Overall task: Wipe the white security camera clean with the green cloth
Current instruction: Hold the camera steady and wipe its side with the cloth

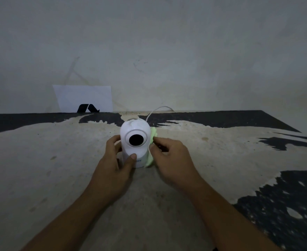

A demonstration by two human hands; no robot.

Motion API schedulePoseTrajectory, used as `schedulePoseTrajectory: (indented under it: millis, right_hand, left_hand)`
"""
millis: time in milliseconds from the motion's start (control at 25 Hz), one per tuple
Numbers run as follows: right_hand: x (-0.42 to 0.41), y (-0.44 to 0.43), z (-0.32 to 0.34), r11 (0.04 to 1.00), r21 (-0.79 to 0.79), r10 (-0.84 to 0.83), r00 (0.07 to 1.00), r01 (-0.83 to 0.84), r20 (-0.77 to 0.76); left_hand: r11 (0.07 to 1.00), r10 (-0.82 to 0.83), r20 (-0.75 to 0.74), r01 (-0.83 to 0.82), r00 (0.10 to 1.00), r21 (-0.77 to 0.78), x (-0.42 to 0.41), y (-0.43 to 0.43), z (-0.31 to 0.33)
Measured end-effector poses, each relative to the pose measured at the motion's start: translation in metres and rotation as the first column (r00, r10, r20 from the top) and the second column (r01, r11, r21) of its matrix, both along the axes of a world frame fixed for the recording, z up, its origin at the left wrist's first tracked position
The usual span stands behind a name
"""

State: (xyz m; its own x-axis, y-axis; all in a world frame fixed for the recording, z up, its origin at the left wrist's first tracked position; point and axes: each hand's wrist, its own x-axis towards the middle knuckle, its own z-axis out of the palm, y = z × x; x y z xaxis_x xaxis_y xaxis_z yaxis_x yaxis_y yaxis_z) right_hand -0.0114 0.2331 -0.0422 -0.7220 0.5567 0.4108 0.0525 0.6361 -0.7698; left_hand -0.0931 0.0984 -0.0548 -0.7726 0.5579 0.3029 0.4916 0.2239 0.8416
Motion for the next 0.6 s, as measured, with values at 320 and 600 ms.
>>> schedulePoseTrajectory:
  millis: [320,600]
  right_hand:
    - [0.0014,-0.0063,0.0021,0.995,0.022,0.097,0.994,-0.098,0.045]
    - [-0.0013,-0.0047,-0.0007,0.995,0.083,0.067,0.995,-0.061,-0.069]
  left_hand:
    - [1.0,0.011,-0.015,-0.011,1.0,0.014,0.005,0.0021,0.0015]
    - [0.999,-0.036,-0.011,0.036,0.999,0.004,-0.0005,-0.0004,-0.0002]
